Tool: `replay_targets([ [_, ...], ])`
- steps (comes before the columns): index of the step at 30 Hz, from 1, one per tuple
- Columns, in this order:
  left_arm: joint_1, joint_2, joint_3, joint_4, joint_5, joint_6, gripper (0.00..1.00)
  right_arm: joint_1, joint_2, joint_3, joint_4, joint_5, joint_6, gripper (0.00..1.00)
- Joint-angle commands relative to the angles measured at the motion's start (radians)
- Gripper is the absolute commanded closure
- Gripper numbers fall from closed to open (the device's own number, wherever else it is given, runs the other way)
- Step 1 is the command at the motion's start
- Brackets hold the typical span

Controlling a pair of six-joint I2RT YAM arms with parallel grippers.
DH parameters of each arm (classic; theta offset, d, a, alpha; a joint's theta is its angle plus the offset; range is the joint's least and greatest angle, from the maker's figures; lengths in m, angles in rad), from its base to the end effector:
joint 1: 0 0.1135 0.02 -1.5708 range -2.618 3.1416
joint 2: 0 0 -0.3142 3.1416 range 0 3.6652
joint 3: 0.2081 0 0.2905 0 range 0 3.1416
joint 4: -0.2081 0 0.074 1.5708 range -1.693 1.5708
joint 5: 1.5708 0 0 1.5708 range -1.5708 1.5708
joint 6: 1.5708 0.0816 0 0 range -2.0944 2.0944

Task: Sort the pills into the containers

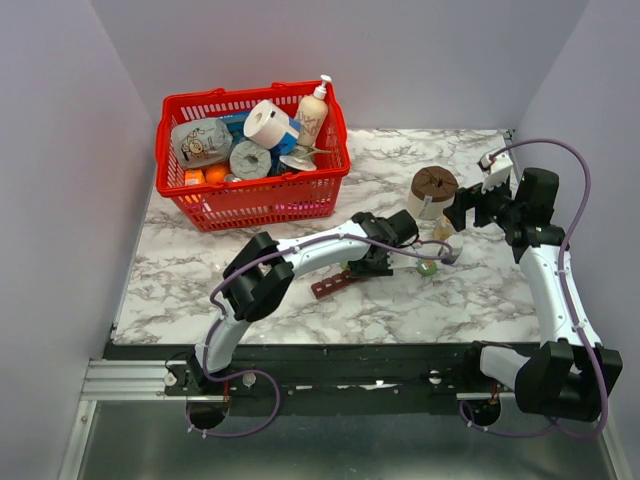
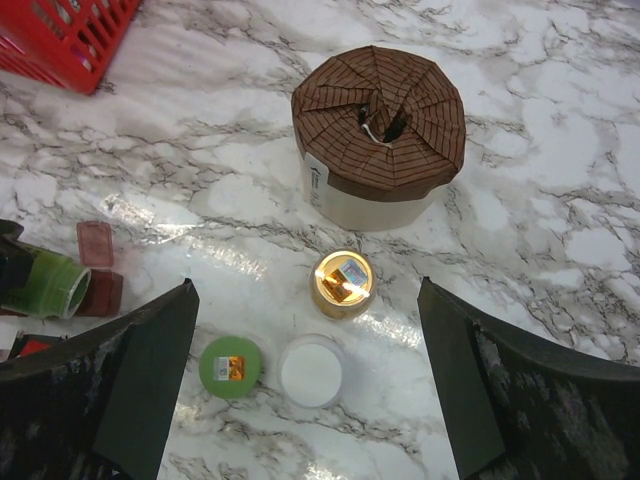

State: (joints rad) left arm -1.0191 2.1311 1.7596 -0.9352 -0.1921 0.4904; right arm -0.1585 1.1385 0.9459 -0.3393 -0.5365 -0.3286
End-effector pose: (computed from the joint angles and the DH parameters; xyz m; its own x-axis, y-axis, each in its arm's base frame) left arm 0.2826 -0.4294 0.1836 -0.0649 0.9875 -0.1435 0.9527 0.1041 0.2855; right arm 0.3058 -0.0066 0.3302 -0.3774 -0.2206 -0.8994 -0.4449 0.8950 -0.0328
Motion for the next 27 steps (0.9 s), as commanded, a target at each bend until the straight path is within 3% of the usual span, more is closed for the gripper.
replay_targets([
  [1, -0.027, 0.012, 0.024, -0.024, -0.073, 0.033, 1.00, -0.009, 0.007, 0.013, -0.013, -0.020, 0.013, 0.00],
  [13, -0.045, 0.013, 0.018, -0.020, -0.150, 0.082, 1.00, -0.015, 0.007, 0.013, -0.017, -0.028, 0.013, 0.00],
  [27, -0.047, 0.009, 0.012, -0.007, -0.142, 0.083, 1.00, -0.019, 0.009, 0.013, -0.017, -0.036, 0.014, 0.00],
])
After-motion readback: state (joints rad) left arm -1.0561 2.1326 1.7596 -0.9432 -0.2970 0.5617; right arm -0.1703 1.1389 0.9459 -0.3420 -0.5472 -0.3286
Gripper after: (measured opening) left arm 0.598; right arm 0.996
